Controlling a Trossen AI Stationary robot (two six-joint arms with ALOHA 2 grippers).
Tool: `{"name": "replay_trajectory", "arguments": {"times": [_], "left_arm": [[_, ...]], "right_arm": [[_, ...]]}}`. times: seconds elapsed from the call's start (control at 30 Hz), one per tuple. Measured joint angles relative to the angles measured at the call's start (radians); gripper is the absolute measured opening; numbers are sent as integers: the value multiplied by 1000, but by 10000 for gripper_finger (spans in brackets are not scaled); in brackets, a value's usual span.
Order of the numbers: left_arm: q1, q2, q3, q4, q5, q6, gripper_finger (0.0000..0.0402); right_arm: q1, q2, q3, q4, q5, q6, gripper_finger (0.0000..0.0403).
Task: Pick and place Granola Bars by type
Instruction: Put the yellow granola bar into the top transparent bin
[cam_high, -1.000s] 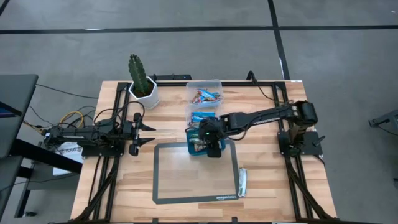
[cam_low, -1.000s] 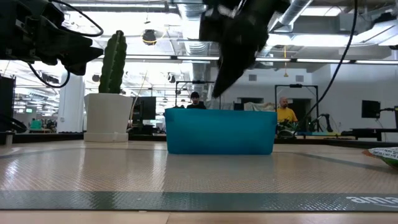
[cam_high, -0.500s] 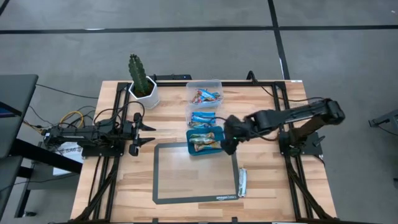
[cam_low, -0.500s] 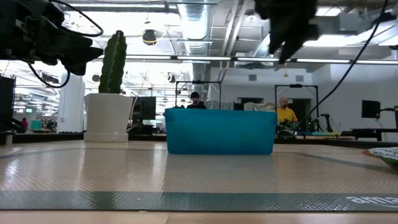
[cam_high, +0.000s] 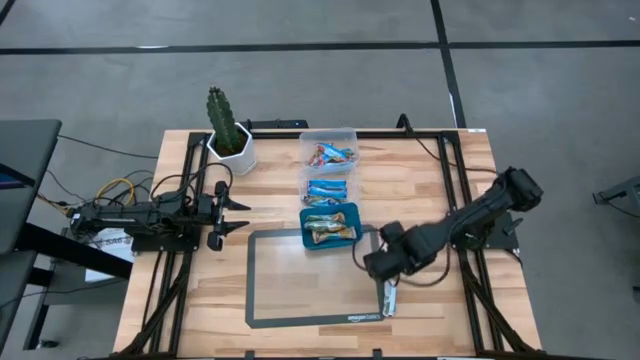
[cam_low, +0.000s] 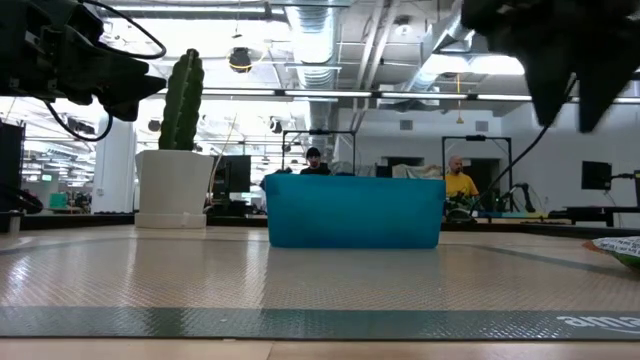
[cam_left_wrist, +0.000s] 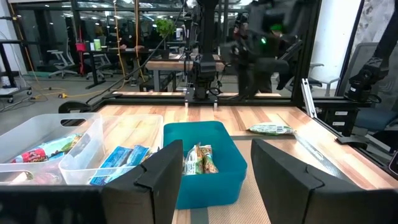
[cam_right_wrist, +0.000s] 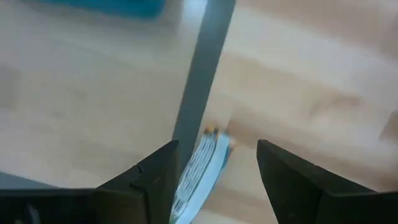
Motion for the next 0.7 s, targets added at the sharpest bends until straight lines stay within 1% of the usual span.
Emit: {"name": "replay_trajectory", "arguments": {"times": [0.17,0.27,0.4,0.57,0.7], "left_arm": [[0,0,0,0,0,0,183],[0,0,0,0,0,0,183],[0,0,0,0,0,0,183],[0,0,0,0,0,0,183],[0,0,0,0,0,0,183]], "right_arm": [[51,85,0,51,-59,129,210],[69,136,0,66,-113,174,210],[71,191,0,81,-178,204,208],[70,239,0,174,-190,205,210],[70,290,0,189,-232,206,209]]}}
